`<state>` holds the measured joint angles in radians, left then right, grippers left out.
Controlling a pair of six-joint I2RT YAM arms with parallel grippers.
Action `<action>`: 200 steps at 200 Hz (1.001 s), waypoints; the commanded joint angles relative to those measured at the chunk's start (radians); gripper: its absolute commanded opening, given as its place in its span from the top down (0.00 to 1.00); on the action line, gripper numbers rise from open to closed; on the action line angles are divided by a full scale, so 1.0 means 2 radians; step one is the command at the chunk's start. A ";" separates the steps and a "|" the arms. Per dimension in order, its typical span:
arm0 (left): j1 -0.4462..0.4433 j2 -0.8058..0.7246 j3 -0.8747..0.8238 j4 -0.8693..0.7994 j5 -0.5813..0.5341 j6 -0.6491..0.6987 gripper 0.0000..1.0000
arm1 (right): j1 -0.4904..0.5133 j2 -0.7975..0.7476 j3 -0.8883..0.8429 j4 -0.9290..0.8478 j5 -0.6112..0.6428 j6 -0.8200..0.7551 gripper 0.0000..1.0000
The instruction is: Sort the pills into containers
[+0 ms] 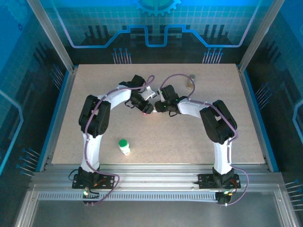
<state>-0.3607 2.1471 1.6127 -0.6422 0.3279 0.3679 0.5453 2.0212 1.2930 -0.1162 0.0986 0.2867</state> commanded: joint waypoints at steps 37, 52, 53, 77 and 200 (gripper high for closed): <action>0.020 -0.015 0.007 0.000 -0.033 -0.003 0.62 | 0.018 0.035 -0.024 -0.164 0.039 -0.032 0.58; 0.021 -0.012 0.016 -0.010 -0.031 -0.008 0.61 | 0.027 0.041 -0.020 -0.176 0.061 -0.040 0.58; 0.021 -0.012 0.016 -0.010 -0.031 -0.008 0.61 | 0.027 0.041 -0.021 -0.176 0.061 -0.040 0.58; 0.022 -0.016 0.012 -0.006 -0.024 -0.015 0.60 | 0.035 0.039 -0.033 -0.174 0.083 -0.044 0.58; 0.029 -0.062 -0.004 0.082 -0.051 -0.078 0.48 | 0.045 0.031 -0.051 -0.144 0.086 -0.074 0.57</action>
<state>-0.3202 2.0850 1.6009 -0.5621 0.2493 0.2668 0.6403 2.0029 1.2705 -0.1398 0.3069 0.1928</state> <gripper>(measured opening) 0.507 0.426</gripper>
